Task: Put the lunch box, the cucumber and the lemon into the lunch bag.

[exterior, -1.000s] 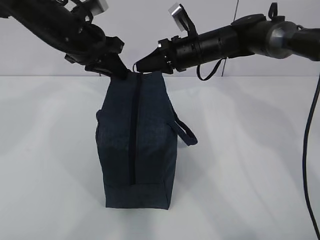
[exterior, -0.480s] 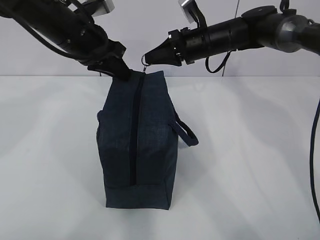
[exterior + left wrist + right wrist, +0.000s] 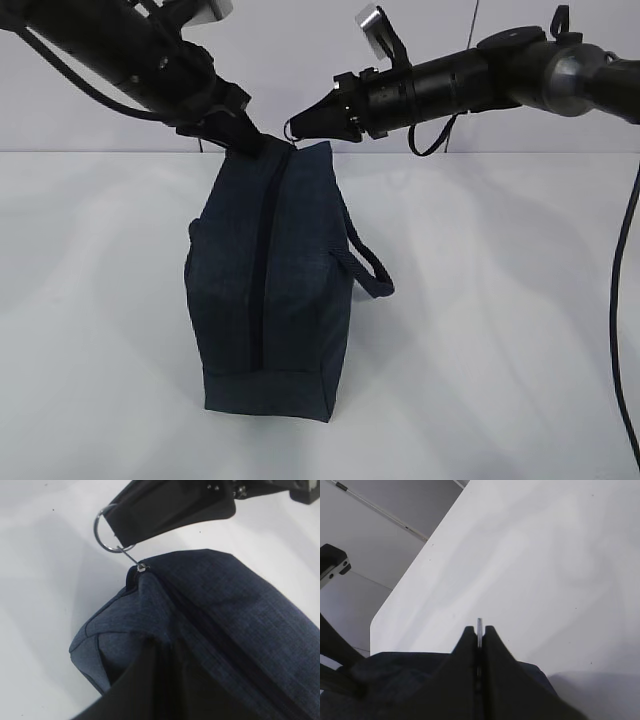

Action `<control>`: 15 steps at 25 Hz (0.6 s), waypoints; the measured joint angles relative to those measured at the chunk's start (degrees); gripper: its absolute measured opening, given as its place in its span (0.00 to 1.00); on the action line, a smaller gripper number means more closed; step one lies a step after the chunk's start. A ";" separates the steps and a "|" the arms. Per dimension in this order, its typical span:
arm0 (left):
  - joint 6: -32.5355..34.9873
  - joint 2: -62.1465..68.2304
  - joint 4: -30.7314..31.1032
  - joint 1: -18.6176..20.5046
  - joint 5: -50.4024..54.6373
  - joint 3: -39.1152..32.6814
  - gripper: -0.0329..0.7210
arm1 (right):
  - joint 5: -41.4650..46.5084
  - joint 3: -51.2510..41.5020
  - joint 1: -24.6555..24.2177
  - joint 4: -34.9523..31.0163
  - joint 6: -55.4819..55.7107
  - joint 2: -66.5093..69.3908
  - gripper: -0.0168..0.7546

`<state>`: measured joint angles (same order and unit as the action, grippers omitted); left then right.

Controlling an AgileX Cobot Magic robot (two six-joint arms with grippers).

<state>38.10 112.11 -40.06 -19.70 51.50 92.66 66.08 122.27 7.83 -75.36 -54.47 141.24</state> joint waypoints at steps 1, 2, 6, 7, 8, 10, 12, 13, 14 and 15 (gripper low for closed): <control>0.13 -0.11 0.00 0.00 -0.03 0.00 0.08 | -0.16 0.00 0.00 0.00 0.00 0.00 0.05; 0.28 -0.21 0.00 0.00 -0.18 0.00 0.08 | -0.31 0.00 0.00 0.00 0.00 0.00 0.05; 2.21 -1.25 -0.81 0.00 -1.09 0.00 0.08 | -0.94 0.00 -0.13 0.72 0.21 0.00 0.05; 2.61 -1.50 -0.98 0.00 -1.38 0.00 0.08 | -1.05 0.00 -0.13 0.76 0.35 0.00 0.05; 2.89 -1.73 -1.11 0.00 -1.50 0.00 0.08 | -1.06 0.00 -0.13 0.76 0.35 0.00 0.05; 3.01 -1.97 -1.23 0.00 -1.50 0.00 0.08 | -1.06 0.04 -0.13 0.76 0.48 0.00 0.05; 3.15 -2.00 -1.23 0.00 -1.31 0.00 0.08 | -1.26 0.04 -0.13 0.76 0.71 0.00 0.05; 3.25 -2.00 -1.23 0.00 -1.18 0.00 0.08 | -1.41 0.04 -0.13 0.76 0.83 0.00 0.05; 3.38 -2.00 -1.23 0.00 -1.18 0.00 0.08 | -1.53 0.04 -0.13 0.76 0.96 0.00 0.05; 3.53 -2.10 -1.23 0.00 -1.13 0.00 0.08 | -1.63 0.04 -0.13 0.76 1.17 0.00 0.05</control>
<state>41.63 110.02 -41.29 -19.70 50.37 92.66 64.45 122.31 7.70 -74.60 -53.30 141.24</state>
